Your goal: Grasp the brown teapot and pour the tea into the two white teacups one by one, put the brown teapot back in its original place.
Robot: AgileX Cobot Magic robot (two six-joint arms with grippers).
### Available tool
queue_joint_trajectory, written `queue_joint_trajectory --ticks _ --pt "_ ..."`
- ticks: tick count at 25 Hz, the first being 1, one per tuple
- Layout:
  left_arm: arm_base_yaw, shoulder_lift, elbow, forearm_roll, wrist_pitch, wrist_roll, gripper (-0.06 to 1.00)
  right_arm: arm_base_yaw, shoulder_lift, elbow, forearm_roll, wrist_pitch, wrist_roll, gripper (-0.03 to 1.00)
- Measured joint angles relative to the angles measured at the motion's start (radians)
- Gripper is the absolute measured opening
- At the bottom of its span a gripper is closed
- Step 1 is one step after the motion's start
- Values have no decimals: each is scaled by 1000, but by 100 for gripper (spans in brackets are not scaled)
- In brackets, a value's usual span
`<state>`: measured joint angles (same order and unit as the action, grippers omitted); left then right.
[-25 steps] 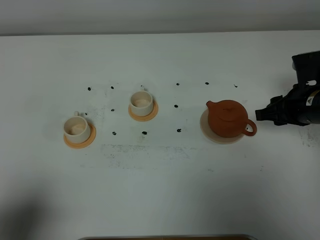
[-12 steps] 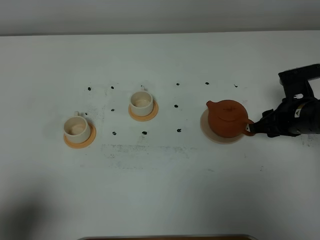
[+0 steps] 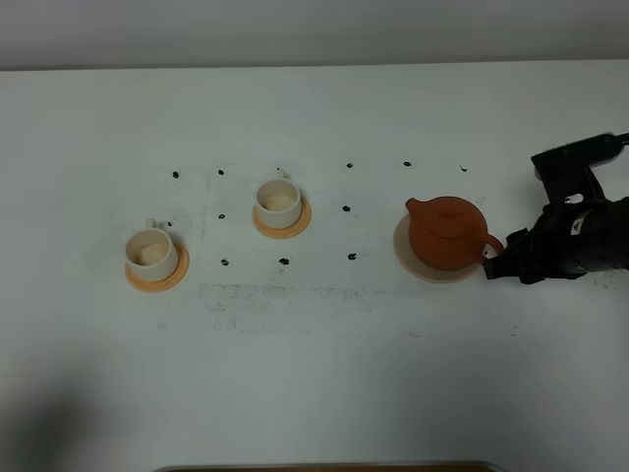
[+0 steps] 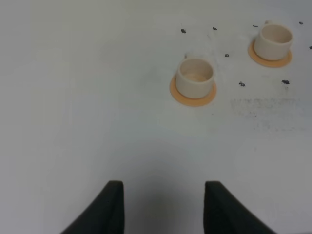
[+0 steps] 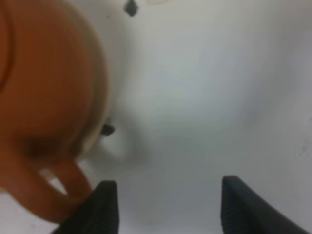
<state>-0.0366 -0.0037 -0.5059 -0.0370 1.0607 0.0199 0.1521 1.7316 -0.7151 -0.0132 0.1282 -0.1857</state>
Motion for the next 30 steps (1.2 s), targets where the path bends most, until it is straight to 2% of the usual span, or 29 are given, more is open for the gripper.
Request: queue_joint_trajectory --ticks 4,17,30 --pt "0 0 0 0 0 0 41 9 0 0 38 0 -65 49" --pt "0 0 0 0 0 -1 41 18 0 0 261 19 -333 49" --pt "0 0 0 0 0 -1 41 61 0 -1 412 50 -468 49"
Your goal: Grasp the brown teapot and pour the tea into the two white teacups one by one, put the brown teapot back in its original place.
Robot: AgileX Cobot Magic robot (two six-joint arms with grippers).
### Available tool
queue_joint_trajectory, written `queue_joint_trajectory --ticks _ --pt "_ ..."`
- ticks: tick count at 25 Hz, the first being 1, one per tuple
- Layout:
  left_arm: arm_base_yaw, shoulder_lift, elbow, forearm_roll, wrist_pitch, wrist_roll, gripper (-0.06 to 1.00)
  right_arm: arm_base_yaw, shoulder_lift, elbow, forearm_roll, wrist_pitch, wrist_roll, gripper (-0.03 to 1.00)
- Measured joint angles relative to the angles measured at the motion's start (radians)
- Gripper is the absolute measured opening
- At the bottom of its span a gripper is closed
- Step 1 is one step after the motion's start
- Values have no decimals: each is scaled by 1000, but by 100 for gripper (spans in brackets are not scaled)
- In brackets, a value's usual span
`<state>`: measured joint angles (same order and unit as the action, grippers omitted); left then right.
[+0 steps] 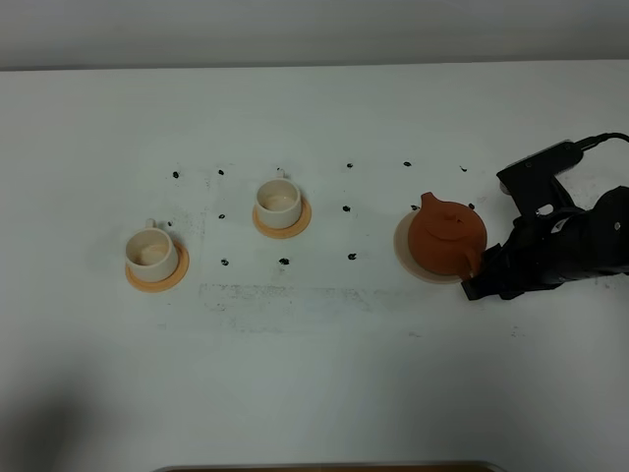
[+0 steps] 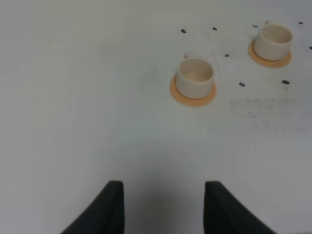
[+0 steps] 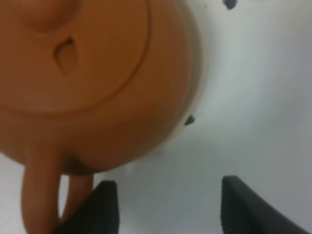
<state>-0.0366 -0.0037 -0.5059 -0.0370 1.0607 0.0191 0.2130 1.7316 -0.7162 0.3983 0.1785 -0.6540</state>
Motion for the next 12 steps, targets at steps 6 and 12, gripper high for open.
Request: queue_joint_trajectory --ticks 6,12 --pt "0 0 0 0 0 0 41 0 0 0 75 11 -65 49" --pt "0 0 0 0 0 0 41 -4 0 0 95 5 -69 49"
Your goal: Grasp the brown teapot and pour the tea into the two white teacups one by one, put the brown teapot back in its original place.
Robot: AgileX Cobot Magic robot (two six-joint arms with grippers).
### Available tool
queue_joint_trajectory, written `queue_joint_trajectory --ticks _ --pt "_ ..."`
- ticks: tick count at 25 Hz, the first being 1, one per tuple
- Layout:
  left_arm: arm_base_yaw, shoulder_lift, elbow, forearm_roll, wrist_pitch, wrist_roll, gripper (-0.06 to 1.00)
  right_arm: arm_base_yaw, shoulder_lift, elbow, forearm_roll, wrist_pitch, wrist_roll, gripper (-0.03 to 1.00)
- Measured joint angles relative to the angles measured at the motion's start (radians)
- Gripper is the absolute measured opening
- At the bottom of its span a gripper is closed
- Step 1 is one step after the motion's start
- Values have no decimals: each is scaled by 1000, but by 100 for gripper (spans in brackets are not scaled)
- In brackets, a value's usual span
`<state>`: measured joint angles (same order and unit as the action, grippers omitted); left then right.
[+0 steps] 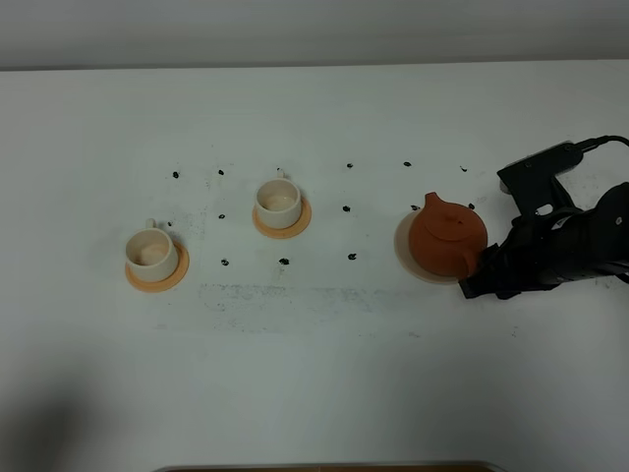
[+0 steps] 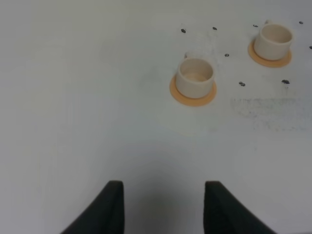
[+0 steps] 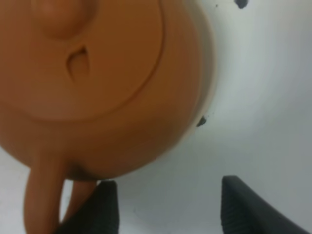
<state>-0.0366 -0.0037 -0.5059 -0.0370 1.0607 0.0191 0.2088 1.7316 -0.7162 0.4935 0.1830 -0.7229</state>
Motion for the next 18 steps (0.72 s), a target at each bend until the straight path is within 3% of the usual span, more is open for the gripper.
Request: queue_joint_trajectory --ticks 4,10,18 --pt "0 0 0 0 0 0 41 -14 0 0 -1 0 10 49" --pt "0 0 0 0 0 0 41 -71 0 0 -82 -1 105 49" --pt "0 0 0 0 0 0 41 -76 -111 -1 -320 63 435 49"
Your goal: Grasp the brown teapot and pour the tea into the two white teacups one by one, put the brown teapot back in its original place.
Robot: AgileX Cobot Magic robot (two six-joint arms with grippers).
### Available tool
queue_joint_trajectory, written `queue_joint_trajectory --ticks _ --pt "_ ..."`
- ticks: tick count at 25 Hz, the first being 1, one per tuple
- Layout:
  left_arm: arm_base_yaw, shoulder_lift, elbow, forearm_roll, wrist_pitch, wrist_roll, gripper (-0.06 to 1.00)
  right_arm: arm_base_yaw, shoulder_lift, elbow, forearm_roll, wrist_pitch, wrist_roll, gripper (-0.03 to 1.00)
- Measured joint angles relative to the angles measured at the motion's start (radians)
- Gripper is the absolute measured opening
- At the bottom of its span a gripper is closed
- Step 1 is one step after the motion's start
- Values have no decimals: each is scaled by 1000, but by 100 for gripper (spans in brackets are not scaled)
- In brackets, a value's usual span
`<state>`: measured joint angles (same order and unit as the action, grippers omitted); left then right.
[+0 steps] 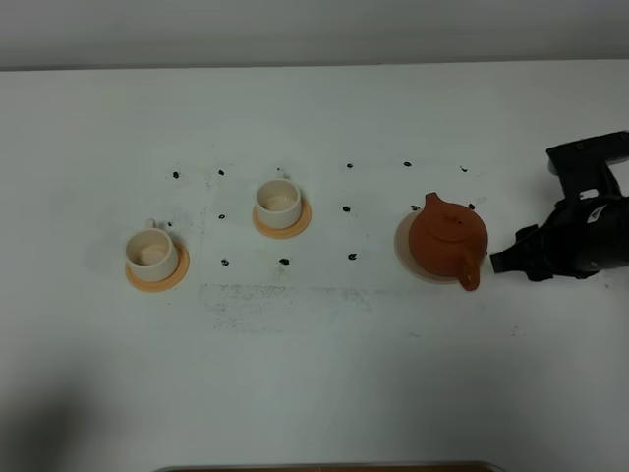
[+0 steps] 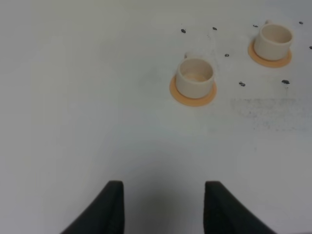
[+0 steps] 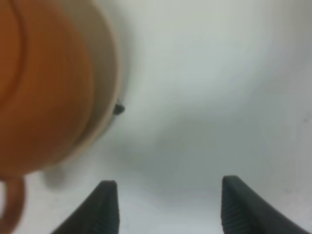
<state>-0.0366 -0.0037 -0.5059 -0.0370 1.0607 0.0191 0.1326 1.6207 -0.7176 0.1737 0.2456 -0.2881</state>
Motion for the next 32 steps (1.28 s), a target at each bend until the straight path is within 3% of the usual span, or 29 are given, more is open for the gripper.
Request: queue_joint_trajectory --ticks 7,14,21,24,32 --pt "0 0 0 0 0 0 41 77 -118 -97 -35 128 226 49" --pt "0 0 0 0 0 0 41 82 -114 -105 -49 119 247 49" --pt "0 0 0 0 0 0 41 85 -91 -104 -62 13 253 49" --pt "0 0 0 0 0 0 41 85 -89 -104 -58 65 282 49" --pt "0 0 0 0 0 0 41 88 -73 -204 -93 334 388 49"
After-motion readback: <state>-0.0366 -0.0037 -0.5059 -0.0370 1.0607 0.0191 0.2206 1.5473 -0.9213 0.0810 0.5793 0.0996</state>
